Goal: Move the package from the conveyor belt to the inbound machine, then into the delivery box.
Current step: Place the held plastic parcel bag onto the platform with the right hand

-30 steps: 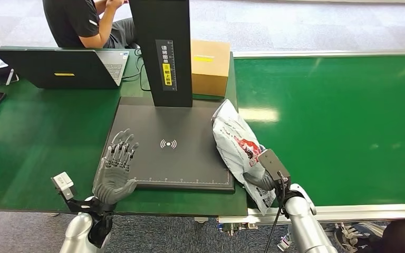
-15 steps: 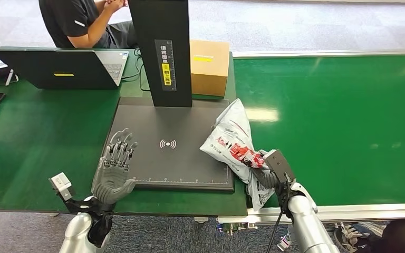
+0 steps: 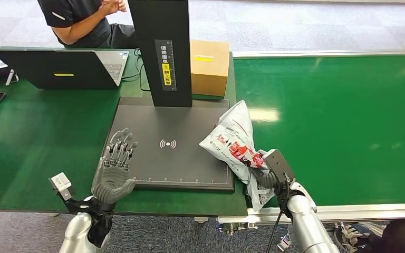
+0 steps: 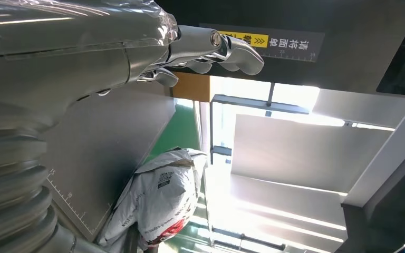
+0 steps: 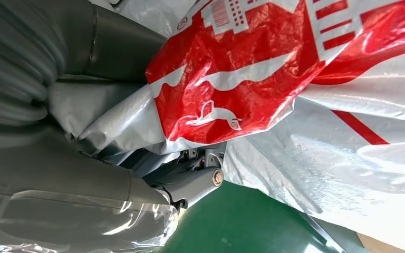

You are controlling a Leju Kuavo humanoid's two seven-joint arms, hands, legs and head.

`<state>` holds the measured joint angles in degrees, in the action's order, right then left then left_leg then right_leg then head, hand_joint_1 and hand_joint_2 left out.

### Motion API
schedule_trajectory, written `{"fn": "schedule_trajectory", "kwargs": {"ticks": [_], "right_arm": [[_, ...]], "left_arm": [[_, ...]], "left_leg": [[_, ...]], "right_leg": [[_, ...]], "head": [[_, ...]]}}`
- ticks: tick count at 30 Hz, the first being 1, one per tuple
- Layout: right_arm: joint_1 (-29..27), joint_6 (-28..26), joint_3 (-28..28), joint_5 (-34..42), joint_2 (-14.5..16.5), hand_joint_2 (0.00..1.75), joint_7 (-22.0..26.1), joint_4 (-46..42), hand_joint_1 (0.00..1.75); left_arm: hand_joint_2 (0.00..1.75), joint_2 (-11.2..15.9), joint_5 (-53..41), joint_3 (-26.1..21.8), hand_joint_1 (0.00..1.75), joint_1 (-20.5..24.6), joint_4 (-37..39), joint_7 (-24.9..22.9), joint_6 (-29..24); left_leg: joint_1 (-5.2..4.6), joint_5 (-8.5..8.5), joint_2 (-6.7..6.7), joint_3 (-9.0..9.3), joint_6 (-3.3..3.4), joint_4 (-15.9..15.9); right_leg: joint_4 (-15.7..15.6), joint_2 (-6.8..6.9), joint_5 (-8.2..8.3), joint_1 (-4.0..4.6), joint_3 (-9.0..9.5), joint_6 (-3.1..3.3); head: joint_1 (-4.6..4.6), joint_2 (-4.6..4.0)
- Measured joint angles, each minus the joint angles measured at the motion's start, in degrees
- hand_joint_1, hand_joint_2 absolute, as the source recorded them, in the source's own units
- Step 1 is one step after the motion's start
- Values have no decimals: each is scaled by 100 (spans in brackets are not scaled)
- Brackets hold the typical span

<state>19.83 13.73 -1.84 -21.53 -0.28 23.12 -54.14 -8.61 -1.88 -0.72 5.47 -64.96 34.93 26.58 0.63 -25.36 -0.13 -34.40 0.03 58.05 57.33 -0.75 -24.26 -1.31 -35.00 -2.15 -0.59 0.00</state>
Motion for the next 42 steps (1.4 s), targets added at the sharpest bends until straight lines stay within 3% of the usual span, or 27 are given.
{"fn": "schedule_trajectory", "kwargs": {"ticks": [9,16,23,42], "right_arm": [[0,-206,1,-88,0,175,-15,-1,175],[-97,-1483,2,-824,25,175,-56,-471,175],[97,-2530,148,-1454,26,175,383,-938,175],[413,-3117,801,-1869,21,175,418,-1079,175]], "left_arm": [[175,0,2,-1,0,-1,0,1,0],[175,0,63,-9,0,-33,-142,55,-4],[175,-21,161,-10,0,-34,-573,408,-48],[175,-48,292,7,0,-51,-782,517,-111]], "left_leg": [[0,0,0,0,0,0],[0,0,-3,-3,0,0],[-1,1,-2,-6,0,1],[-1,1,-3,-9,-1,0]], "right_leg": [[0,0,0,0,0,0],[1,2,0,-1,0,0],[2,2,0,-1,-2,-1],[3,2,0,-1,-4,0]], "head": [[1,0],[1,0],[1,0],[1,0]]}}
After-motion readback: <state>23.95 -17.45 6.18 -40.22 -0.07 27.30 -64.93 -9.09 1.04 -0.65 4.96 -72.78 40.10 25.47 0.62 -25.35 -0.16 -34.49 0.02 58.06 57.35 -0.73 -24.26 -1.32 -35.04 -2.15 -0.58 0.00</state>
